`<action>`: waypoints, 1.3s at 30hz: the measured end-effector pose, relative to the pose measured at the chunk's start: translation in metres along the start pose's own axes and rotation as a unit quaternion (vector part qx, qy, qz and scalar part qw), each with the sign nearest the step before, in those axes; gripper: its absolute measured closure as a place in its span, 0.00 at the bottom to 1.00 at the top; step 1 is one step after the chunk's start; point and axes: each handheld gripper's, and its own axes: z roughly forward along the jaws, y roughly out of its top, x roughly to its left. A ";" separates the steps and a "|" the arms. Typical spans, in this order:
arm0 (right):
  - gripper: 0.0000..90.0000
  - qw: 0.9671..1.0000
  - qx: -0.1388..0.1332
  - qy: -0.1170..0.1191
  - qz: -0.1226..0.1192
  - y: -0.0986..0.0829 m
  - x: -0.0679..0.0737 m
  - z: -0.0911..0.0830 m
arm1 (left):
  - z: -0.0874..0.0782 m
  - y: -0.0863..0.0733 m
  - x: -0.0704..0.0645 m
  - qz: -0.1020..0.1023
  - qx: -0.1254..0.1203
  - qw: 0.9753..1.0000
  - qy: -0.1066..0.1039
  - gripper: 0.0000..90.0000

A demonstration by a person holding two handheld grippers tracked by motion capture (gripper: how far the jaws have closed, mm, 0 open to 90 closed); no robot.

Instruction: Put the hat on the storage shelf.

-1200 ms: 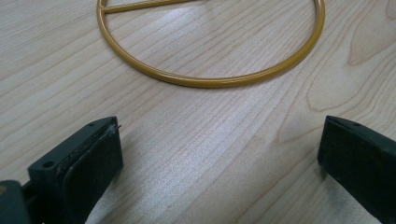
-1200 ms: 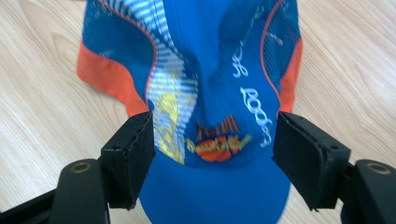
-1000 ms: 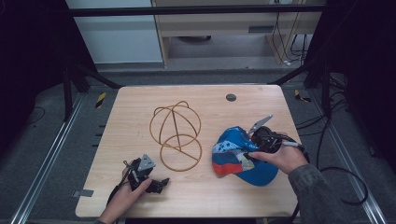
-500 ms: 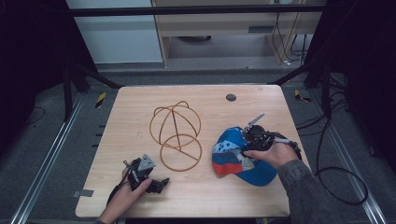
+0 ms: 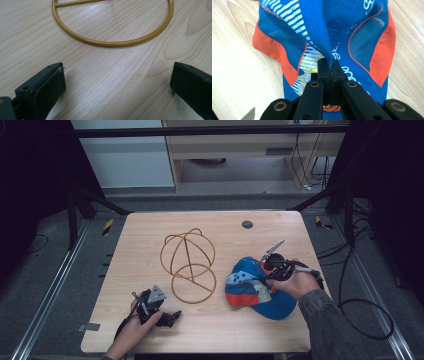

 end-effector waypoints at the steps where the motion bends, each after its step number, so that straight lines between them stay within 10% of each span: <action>1: 1.00 1.000 -0.002 0.002 0.004 0.000 0.000 -0.002 | 0.000 0.000 0.000 0.000 0.000 1.000 0.000 0.00; 39: 1.00 0.990 -0.141 -0.026 -0.009 0.026 0.004 -0.114 | 0.000 0.000 0.000 0.000 -0.002 1.000 0.000 0.00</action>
